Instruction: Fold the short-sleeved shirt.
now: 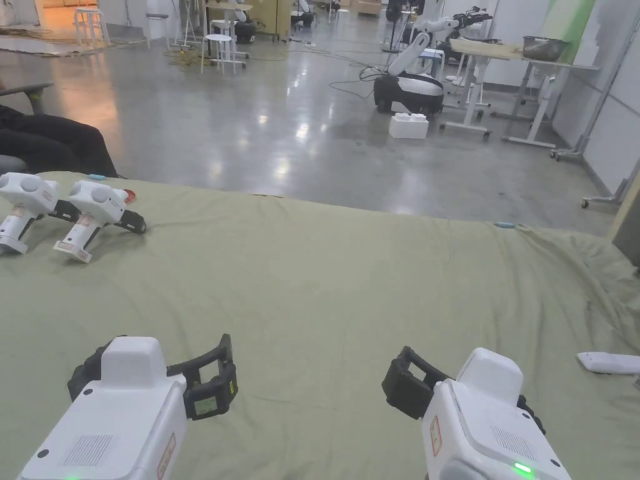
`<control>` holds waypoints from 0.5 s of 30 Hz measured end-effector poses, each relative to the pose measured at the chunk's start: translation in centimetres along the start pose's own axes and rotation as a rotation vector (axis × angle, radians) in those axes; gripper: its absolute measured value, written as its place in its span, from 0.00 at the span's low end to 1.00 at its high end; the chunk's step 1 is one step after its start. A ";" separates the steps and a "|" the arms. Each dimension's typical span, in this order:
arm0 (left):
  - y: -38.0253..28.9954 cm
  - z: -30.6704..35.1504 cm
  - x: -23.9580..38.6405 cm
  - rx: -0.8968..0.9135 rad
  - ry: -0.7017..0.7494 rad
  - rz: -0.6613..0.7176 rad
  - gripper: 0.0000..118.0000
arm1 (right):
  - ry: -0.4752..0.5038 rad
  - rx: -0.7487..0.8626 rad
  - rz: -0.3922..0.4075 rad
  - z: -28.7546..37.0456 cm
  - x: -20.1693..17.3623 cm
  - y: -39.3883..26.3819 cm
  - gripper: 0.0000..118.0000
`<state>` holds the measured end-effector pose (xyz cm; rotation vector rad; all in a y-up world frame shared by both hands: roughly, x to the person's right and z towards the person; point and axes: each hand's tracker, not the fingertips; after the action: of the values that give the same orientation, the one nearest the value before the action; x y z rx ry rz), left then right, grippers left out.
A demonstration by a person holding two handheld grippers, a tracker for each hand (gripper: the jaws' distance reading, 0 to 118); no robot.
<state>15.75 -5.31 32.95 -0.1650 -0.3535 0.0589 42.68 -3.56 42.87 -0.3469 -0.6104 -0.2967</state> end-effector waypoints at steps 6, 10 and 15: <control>-0.2 -0.1 0.4 0.034 0.046 -0.050 1.00 | -0.005 -0.038 -0.004 -0.8 -0.4 0.1 0.95; -0.2 0.1 0.1 0.089 0.055 -0.059 1.00 | 0.004 -0.035 0.009 -0.9 -0.5 0.1 0.95; 0.1 -0.2 -0.3 0.040 0.035 -0.024 1.00 | 0.021 -0.025 0.026 -0.9 -0.6 0.1 0.95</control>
<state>15.48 -5.24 32.65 -0.1219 -0.3188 0.0394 42.69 -3.76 41.75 -0.3745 -0.5819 -0.2831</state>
